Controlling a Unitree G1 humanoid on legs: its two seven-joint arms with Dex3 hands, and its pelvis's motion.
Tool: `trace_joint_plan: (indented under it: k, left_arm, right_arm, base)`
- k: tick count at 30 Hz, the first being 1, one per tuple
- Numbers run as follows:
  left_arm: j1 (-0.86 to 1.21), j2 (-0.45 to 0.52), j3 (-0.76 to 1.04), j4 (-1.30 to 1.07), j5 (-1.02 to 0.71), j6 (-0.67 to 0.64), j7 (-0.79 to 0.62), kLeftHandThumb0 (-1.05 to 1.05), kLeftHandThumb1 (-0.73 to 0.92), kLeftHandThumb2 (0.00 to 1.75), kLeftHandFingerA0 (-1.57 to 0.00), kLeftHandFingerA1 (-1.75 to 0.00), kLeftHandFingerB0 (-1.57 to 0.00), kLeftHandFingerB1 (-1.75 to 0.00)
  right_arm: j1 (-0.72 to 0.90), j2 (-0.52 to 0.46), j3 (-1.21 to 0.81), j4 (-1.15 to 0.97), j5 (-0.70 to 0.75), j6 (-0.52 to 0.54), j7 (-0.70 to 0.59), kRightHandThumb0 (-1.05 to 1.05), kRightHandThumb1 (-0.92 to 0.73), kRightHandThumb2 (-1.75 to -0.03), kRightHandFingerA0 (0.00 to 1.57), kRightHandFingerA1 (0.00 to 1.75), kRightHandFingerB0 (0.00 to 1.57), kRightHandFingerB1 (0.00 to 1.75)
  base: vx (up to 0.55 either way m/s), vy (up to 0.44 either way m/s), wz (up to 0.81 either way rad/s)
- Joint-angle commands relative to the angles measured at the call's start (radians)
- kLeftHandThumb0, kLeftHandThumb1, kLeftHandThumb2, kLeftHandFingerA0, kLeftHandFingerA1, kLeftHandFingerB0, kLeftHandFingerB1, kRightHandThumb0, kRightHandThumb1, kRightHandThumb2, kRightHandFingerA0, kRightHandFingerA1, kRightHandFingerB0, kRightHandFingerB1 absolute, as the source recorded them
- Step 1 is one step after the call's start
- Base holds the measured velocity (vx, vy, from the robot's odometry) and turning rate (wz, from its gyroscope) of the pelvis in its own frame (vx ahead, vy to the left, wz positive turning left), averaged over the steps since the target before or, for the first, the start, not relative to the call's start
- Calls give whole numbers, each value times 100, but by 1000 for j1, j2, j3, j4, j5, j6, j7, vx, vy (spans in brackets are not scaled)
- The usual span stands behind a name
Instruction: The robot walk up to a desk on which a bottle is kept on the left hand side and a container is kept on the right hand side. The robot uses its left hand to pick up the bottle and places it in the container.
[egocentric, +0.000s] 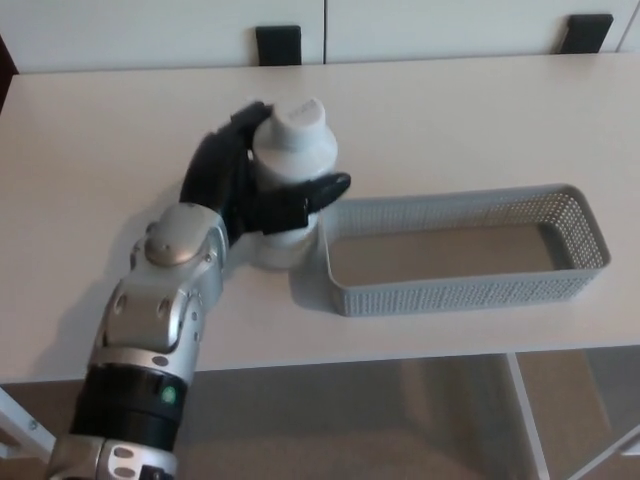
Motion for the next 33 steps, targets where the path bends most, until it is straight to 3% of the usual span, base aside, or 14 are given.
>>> trace_joint_plan:
  k: [1, 2, 5, 6, 7, 10, 11, 16, 25, 33]
  left_arm:
    - [-93, 9, 17, -123, -1, 32, 34, -7, 86, 65, -106, -126, -73, -94]
    - [-129, 3, 21, -159, -11, 50, 39, -10, 84, 67, -107, -133, -75, -104]
    - [-172, -9, 18, -212, -9, 74, 53, -12, 84, 65, -111, -130, -74, -103]
    - [-187, -19, 16, -227, -11, 76, 59, -12, 81, 66, -116, -122, -77, -99]
    - [-214, -40, 10, -251, -11, 86, 76, -12, 81, 68, -112, -130, -79, -103]
    - [-237, -57, -1, -267, -3, 97, 90, -12, 81, 68, -110, -130, -78, -102]
    - [-253, -71, -12, -265, 6, 99, 98, -13, 82, 66, -116, -121, -80, -99]
    - [-295, -140, -53, -239, 16, 100, 125, -12, 79, 69, -115, -119, -83, -95]
    - [-227, -243, -190, -196, 30, 62, 129, -15, 76, 73, -117, -120, -85, -100]
    - [-175, -232, -270, -144, 55, 5, 146, -17, 76, 75, -118, -123, -85, -106]
  right_arm:
    - [-18, -19, -3, -10, -13, 28, -20, -36, -54, -56, 47, 54, 42, 44]
    - [-27, -19, -3, -2, -9, 27, -18, -36, -53, -56, 48, 56, 43, 45]
    - [-29, -18, -1, -4, -10, 28, -18, -35, -54, -56, 48, 56, 43, 45]
    - [-28, -17, 0, -8, -11, 31, -20, -37, -53, -56, 47, 55, 44, 45]
    - [-26, -17, 1, -14, -14, 38, -25, -35, -55, -56, 47, 54, 44, 45]
    - [-24, -18, 2, -19, -19, 44, -30, -34, -55, -56, 48, 54, 44, 44]
    - [-24, -17, 1, -21, -14, 46, -27, -35, -54, -56, 50, 56, 44, 45]
    - [-22, -18, 5, -33, -16, 51, -25, -35, -54, -56, 46, 54, 44, 45]
    - [-27, -28, 18, -66, -22, 61, -20, -36, -56, -57, 46, 53, 43, 45]
    - [-31, -31, 26, -105, -37, 71, -28, -36, -57, -57, 46, 55, 45, 47]
  base:
    - [0, 0, 0]
    - [0, 0, 0]
    - [0, 0, 0]
    - [0, 0, 0]
    - [0, 0, 0]
    - [0, 0, 0]
    - [0, 0, 0]
    - [0, 0, 0]
    - [0, 0, 0]
    - [0, 0, 0]
